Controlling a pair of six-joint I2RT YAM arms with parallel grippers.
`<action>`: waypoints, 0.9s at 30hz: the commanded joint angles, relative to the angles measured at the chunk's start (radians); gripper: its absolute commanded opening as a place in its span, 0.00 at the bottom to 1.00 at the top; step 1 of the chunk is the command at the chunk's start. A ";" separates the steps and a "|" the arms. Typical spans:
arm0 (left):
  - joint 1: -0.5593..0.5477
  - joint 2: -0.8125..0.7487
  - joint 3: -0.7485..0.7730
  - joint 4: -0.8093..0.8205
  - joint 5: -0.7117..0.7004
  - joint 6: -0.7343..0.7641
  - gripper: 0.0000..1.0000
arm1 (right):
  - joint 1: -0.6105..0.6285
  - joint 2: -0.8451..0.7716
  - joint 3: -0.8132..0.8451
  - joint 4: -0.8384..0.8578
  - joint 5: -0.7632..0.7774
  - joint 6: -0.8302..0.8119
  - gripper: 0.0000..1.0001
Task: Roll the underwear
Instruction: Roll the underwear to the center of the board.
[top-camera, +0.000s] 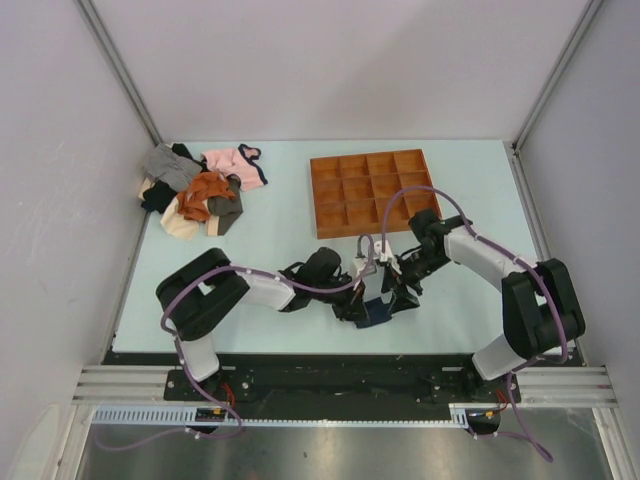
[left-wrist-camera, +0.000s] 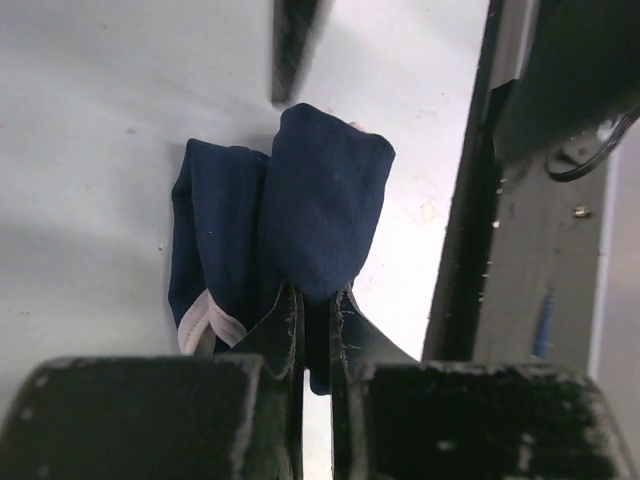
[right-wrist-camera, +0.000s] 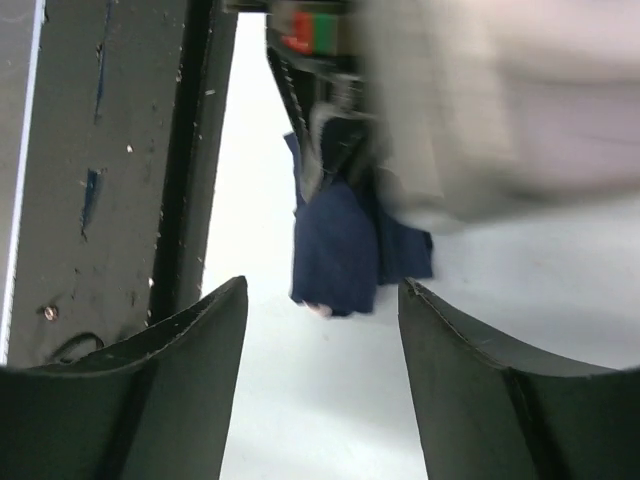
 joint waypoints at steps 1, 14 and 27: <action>0.043 0.131 -0.028 -0.106 0.047 -0.093 0.05 | 0.014 -0.004 -0.031 0.149 -0.018 0.110 0.68; 0.089 0.217 -0.057 0.006 0.083 -0.186 0.08 | 0.000 0.219 0.018 0.213 -0.006 0.302 0.79; 0.102 0.214 -0.062 0.019 0.058 -0.193 0.08 | 0.057 0.377 0.084 0.014 0.013 0.211 0.71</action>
